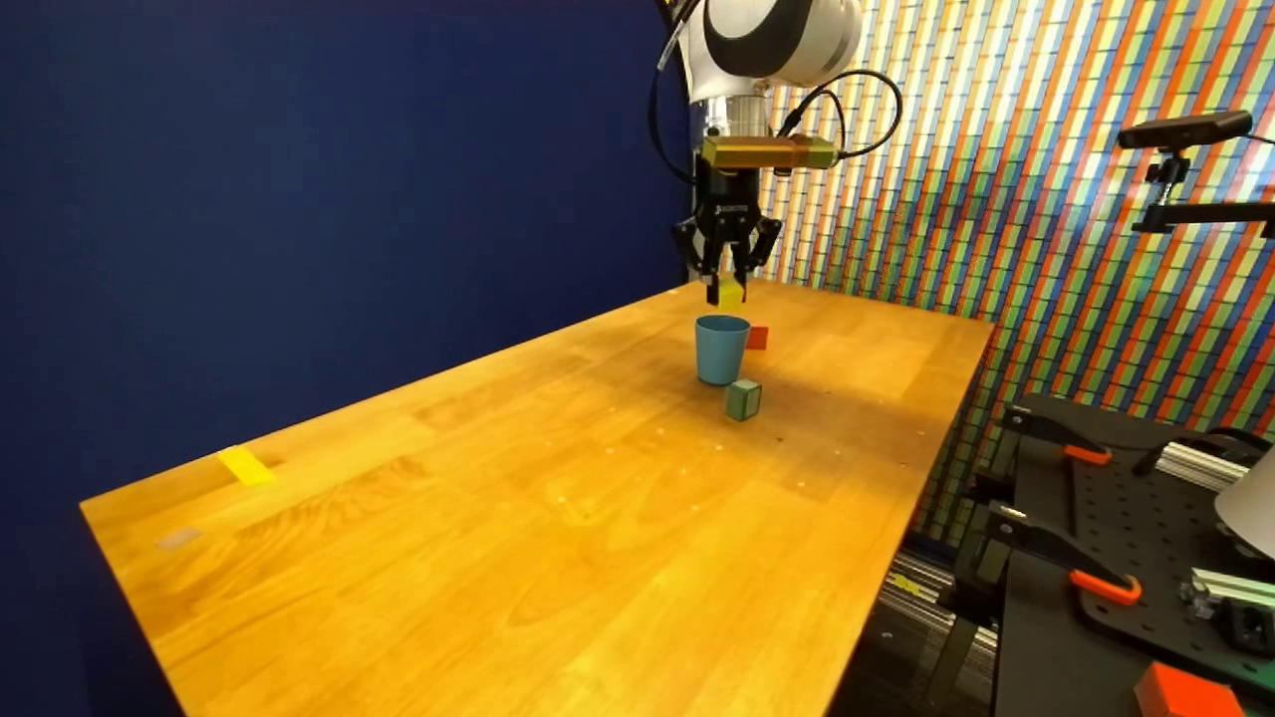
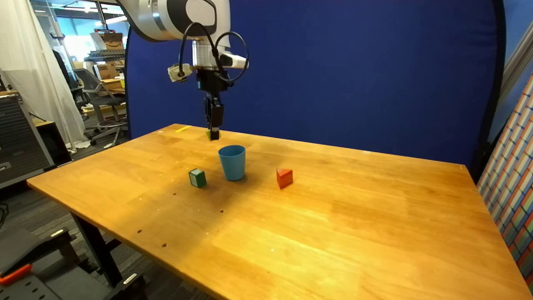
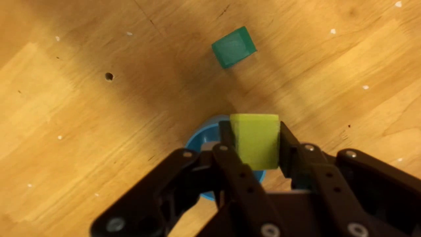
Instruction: Put the yellow block inside the blue cup
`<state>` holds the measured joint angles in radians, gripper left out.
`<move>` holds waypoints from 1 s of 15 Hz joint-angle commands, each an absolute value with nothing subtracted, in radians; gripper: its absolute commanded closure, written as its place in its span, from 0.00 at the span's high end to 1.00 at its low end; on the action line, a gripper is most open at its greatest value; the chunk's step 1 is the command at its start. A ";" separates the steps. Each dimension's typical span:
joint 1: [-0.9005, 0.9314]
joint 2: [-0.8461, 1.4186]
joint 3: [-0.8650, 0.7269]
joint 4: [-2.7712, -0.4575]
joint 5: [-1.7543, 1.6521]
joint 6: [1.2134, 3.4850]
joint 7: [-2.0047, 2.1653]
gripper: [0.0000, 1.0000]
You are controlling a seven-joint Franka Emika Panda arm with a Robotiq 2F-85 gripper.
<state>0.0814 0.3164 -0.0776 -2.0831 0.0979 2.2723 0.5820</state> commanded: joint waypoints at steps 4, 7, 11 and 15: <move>0.042 0.357 -0.095 -2.054 0.104 2.288 0.599 0.14; 0.028 0.384 -0.094 -2.013 0.114 2.285 0.585 0.20; 0.016 0.417 -0.078 -1.978 0.151 2.288 0.554 0.73; 0.025 0.411 -0.067 -2.003 0.196 2.279 0.485 0.80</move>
<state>0.0228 0.4111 -0.0637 -2.0044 0.1962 2.2808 0.4837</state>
